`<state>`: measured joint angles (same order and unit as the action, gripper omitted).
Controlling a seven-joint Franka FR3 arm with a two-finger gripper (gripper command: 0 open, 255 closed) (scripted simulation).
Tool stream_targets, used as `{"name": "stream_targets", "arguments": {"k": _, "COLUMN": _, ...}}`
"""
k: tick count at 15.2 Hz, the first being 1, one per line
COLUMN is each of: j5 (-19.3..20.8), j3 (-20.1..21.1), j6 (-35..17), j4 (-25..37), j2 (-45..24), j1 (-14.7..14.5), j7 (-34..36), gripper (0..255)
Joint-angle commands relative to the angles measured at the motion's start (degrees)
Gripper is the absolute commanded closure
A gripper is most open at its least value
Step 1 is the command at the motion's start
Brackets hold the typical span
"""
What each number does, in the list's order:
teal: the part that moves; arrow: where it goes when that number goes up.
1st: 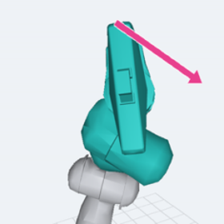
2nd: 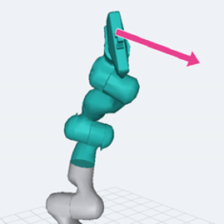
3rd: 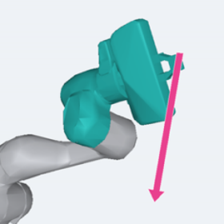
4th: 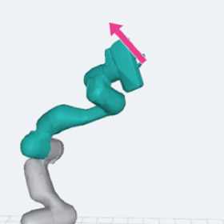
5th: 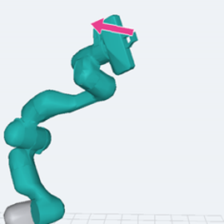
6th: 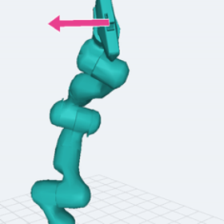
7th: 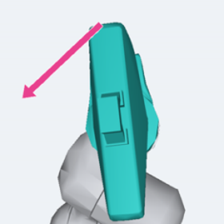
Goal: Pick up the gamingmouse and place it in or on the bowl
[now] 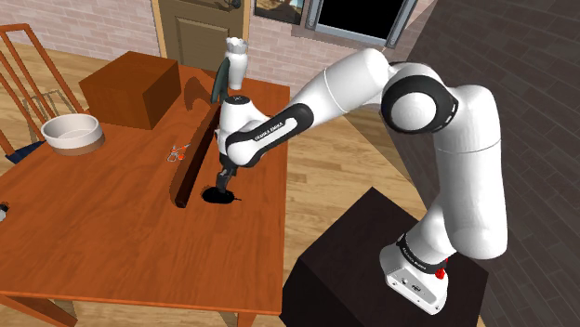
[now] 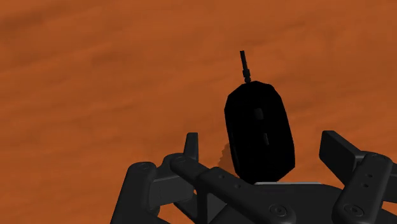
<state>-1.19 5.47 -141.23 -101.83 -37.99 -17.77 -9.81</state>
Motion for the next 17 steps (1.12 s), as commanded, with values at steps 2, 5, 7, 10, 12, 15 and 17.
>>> {"name": "stream_targets", "arguments": {"k": 2, "j5": 0.54, "j3": 0.66, "j6": -0.11, "j4": 5.14, "j2": -5.30, "j1": -1.00, "j7": -0.89, "gripper": 0}}
{"name": "stream_targets", "arguments": {"k": 5, "j5": 0.63, "j3": 0.55, "j6": -1.34, "j4": 5.81, "j2": -7.19, "j1": -1.21, "j7": -0.83, "gripper": 0}}
{"name": "stream_targets", "arguments": {"k": 7, "j5": 0.70, "j3": 0.48, "j6": -2.12, "j4": 6.33, "j2": -8.49, "j1": -1.35, "j7": -0.79, "gripper": 0}}
{"name": "stream_targets", "arguments": {"k": 10, "j5": 0.78, "j3": 0.39, "j6": -3.09, "j4": 7.06, "j2": -10.18, "j1": -1.53, "j7": -0.74, "gripper": 0}}
{"name": "stream_targets", "arguments": {"k": 12, "j5": 0.78, "j3": 0.39, "j6": -3.07, "j4": 7.08, "j2": -10.19, "j1": -1.53, "j7": -0.74, "gripper": 0}}
{"name": "stream_targets", "arguments": {"k": 15, "j5": 0.78, "j3": 0.39, "j6": -3.07, "j4": 7.08, "j2": -10.19, "j1": -1.53, "j7": -0.74, "gripper": 0}}
{"name": "stream_targets", "arguments": {"k": 17, "j5": 0.78, "j3": 0.39, "j6": -3.07, "j4": 7.08, "j2": -10.18, "j1": -1.53, "j7": -0.75, "gripper": 0}}
